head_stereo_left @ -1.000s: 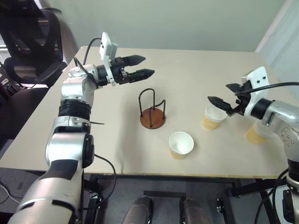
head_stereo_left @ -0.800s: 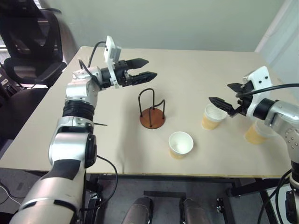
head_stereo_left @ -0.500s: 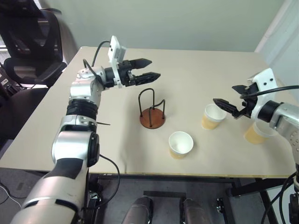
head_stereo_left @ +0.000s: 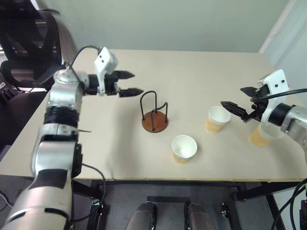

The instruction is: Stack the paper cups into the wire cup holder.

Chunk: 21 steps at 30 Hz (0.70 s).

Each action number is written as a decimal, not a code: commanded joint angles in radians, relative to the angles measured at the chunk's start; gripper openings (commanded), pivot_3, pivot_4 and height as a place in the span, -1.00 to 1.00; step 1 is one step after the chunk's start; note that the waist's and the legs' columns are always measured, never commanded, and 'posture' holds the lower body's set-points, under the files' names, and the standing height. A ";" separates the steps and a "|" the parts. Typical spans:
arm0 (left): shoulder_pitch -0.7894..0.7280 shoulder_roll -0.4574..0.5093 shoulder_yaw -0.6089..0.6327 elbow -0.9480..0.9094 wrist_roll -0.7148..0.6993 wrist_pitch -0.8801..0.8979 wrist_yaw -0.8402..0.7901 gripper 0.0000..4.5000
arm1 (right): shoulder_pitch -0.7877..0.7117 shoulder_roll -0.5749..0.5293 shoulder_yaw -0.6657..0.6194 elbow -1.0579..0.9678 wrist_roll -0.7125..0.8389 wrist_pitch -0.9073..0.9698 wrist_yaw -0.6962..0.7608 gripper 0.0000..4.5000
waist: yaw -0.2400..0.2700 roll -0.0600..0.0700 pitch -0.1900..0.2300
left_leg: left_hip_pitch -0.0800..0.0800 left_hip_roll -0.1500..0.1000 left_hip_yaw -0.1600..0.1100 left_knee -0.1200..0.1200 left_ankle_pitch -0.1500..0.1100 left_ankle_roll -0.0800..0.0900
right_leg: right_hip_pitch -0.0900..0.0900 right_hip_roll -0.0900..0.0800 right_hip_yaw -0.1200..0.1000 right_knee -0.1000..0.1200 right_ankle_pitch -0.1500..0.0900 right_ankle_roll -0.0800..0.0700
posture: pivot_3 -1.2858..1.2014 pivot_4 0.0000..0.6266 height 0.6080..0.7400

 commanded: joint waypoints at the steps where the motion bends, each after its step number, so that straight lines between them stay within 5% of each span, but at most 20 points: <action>1: 0.052 0.037 0.006 -0.162 -0.030 0.079 -0.025 1.00 | -0.043 0.000 0.015 0.002 0.000 -0.028 0.013 0.99 | 0.000 0.000 0.000 | 0.000 0.000 0.000 0.000 0.000 0.000 | 0.000 0.000 0.000 0.000 0.000 0.000 | 0.03 -0.52 1.00; 10: 0.150 0.011 0.025 -0.267 -0.042 0.114 0.069 1.00 | -0.062 0.001 0.038 0.024 -0.005 -0.048 0.028 0.99 | 0.008 0.000 0.000 | 0.001 -0.001 0.000 0.001 0.002 0.000 | 0.001 -0.001 0.000 0.001 -0.003 -0.008 | 0.03 -0.52 1.00; 21: 0.145 -0.106 0.059 -0.134 -0.052 0.005 0.213 1.00 | -0.048 -0.005 0.029 0.008 -0.002 -0.038 0.026 0.99 | 0.007 0.000 0.000 | 0.002 0.000 0.000 0.001 0.003 -0.001 | 0.002 -0.001 0.000 0.002 0.000 -0.004 | 0.03 -0.52 1.00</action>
